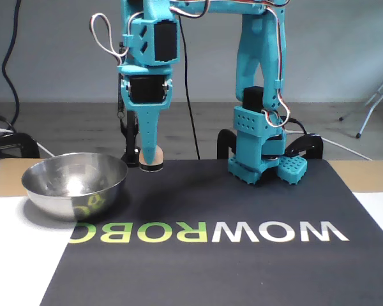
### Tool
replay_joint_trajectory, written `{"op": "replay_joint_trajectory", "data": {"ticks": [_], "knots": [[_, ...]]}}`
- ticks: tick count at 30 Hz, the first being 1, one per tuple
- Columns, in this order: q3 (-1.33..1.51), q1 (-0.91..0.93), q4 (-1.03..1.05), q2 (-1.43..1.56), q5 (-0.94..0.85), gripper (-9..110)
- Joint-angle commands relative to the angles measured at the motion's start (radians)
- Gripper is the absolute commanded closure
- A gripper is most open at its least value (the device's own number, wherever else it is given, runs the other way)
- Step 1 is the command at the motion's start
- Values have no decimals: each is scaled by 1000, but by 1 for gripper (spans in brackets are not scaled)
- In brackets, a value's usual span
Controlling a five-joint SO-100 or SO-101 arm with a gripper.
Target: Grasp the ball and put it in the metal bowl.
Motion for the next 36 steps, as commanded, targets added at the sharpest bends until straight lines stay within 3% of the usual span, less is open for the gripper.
{"op": "replay_joint_trajectory", "data": {"ticks": [1,9,23,36], "knots": [[-23,28,-9,32,6,75],[-77,77,-5,-8,11,75],[-339,129,-9,-238,433,75],[-374,218,-9,-268,732,74]]}}
